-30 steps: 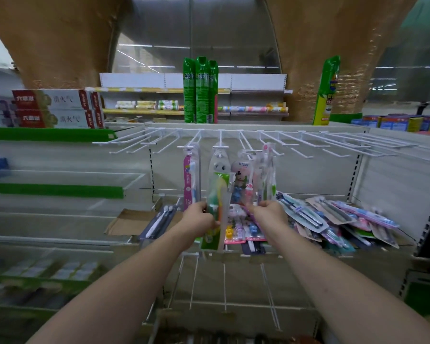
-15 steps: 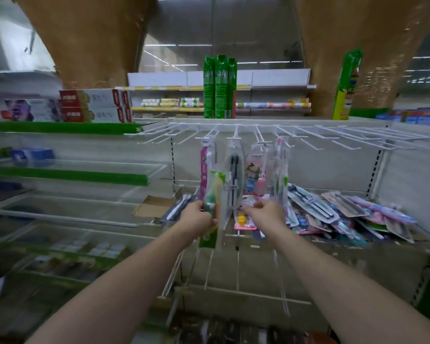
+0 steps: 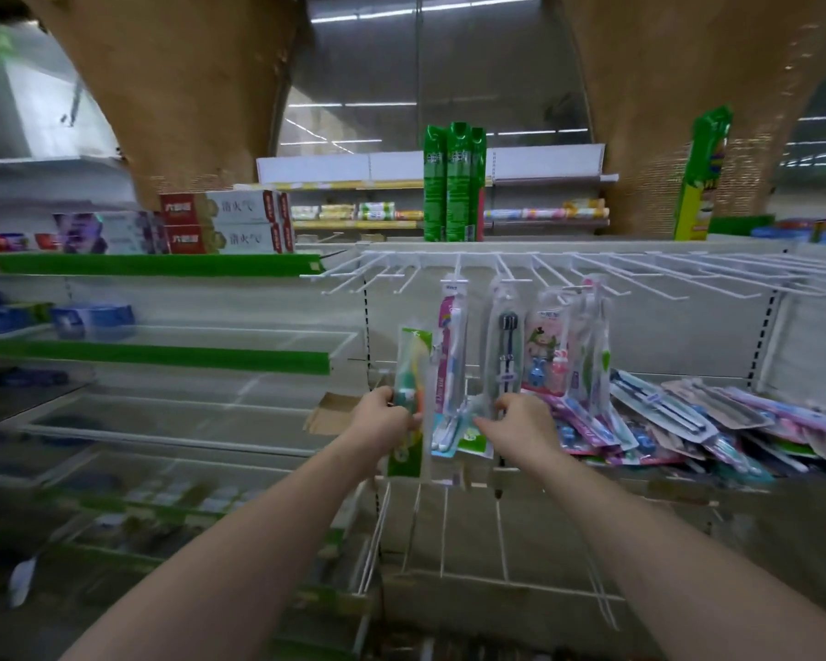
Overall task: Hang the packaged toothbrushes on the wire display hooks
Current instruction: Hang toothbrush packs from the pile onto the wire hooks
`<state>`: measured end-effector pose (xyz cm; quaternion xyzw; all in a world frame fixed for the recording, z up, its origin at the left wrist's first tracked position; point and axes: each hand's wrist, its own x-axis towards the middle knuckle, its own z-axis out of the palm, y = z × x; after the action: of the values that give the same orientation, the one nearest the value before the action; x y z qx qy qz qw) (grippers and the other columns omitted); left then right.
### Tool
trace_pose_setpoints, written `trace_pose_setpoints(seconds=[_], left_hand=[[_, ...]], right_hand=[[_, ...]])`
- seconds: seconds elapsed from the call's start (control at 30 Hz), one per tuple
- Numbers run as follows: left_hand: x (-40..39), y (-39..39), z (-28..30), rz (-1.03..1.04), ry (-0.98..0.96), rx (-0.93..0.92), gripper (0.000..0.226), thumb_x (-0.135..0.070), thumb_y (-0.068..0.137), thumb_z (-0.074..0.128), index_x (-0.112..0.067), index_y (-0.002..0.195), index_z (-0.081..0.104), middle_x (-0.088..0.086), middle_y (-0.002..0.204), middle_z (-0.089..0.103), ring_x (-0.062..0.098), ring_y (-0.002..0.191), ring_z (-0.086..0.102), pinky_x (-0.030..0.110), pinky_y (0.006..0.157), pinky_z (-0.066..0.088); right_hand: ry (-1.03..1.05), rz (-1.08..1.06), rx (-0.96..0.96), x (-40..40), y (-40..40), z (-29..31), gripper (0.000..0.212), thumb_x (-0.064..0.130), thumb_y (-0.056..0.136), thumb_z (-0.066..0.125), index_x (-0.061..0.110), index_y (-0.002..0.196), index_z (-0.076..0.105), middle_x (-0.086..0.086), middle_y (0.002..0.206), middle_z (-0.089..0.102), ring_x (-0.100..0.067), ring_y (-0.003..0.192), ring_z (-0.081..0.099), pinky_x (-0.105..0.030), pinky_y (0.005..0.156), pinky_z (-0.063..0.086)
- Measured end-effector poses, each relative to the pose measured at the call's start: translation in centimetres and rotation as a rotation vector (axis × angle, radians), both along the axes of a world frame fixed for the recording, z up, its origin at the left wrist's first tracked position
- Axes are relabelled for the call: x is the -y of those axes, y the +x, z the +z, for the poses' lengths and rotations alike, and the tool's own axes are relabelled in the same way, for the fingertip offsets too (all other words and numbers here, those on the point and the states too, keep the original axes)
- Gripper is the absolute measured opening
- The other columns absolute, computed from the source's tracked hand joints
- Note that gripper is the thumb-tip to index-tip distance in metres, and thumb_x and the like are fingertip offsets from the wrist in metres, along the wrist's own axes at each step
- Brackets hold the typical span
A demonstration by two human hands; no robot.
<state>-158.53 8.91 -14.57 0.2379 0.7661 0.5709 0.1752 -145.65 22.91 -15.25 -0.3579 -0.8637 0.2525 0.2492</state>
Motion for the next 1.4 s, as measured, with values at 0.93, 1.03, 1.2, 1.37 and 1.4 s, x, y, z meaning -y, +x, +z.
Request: trace_pose_setpoints(seconds=[0.93, 1.03, 1.2, 1.37, 1.4], left_hand=[[1.6, -8.5, 2.1, -0.236, 0.094, 0.012, 0.032, -0.009, 0.097, 0.064, -0.012, 0.128, 0.057, 0.000, 0.104, 0.064, 0.014, 0.090, 0.062, 0.029, 0.070, 0.050], [1.0, -8.7, 2.2, -0.232, 0.092, 0.013, 0.037, -0.009, 0.097, 0.064, -0.011, 0.133, 0.056, -0.001, 0.105, 0.063, 0.018, 0.096, 0.062, 0.036, 0.084, 0.053], [0.4, -8.9, 1.9, -0.229, 0.109, 0.012, 0.036, -0.007, 0.096, 0.063, -0.012, 0.131, 0.057, 0.001, 0.110, 0.065, 0.017, 0.098, 0.062, 0.038, 0.087, 0.052], [-0.1, -8.9, 1.4, -0.222, 0.116, 0.036, 0.033, -0.007, 0.096, 0.063, -0.014, 0.128, 0.058, 0.000, 0.109, 0.065, 0.015, 0.095, 0.061, 0.038, 0.085, 0.050], [-0.1, -8.9, 1.2, -0.218, 0.111, 0.038, 0.032, -0.008, 0.096, 0.063, -0.015, 0.127, 0.058, 0.000, 0.109, 0.065, 0.015, 0.094, 0.061, 0.039, 0.086, 0.051]], right_hand=[[-0.123, -0.146, -0.109, 4.7, -7.3, -0.4, 0.038, 0.037, 0.094, 0.069, 0.014, 0.123, 0.065, -0.004, 0.116, 0.068, -0.008, 0.071, 0.053, -0.021, 0.053, 0.040], [-0.125, -0.136, -0.093, 4.0, -7.4, -0.4, 0.043, 0.040, 0.093, 0.069, 0.012, 0.125, 0.064, -0.006, 0.122, 0.068, -0.013, 0.082, 0.056, -0.025, 0.058, 0.042], [-0.125, -0.121, -0.083, 2.9, -7.6, -0.8, 0.043, 0.041, 0.093, 0.069, 0.013, 0.125, 0.063, -0.007, 0.121, 0.069, -0.016, 0.091, 0.064, -0.026, 0.062, 0.051], [-0.149, -0.108, -0.089, 2.5, -7.8, -1.1, 0.047, 0.042, 0.093, 0.070, 0.014, 0.129, 0.062, -0.005, 0.124, 0.068, -0.012, 0.087, 0.060, -0.018, 0.054, 0.042], [-0.150, -0.103, -0.090, 2.5, -7.7, -1.1, 0.046, 0.041, 0.093, 0.070, 0.014, 0.129, 0.062, -0.005, 0.123, 0.068, -0.010, 0.085, 0.059, -0.017, 0.053, 0.040]])
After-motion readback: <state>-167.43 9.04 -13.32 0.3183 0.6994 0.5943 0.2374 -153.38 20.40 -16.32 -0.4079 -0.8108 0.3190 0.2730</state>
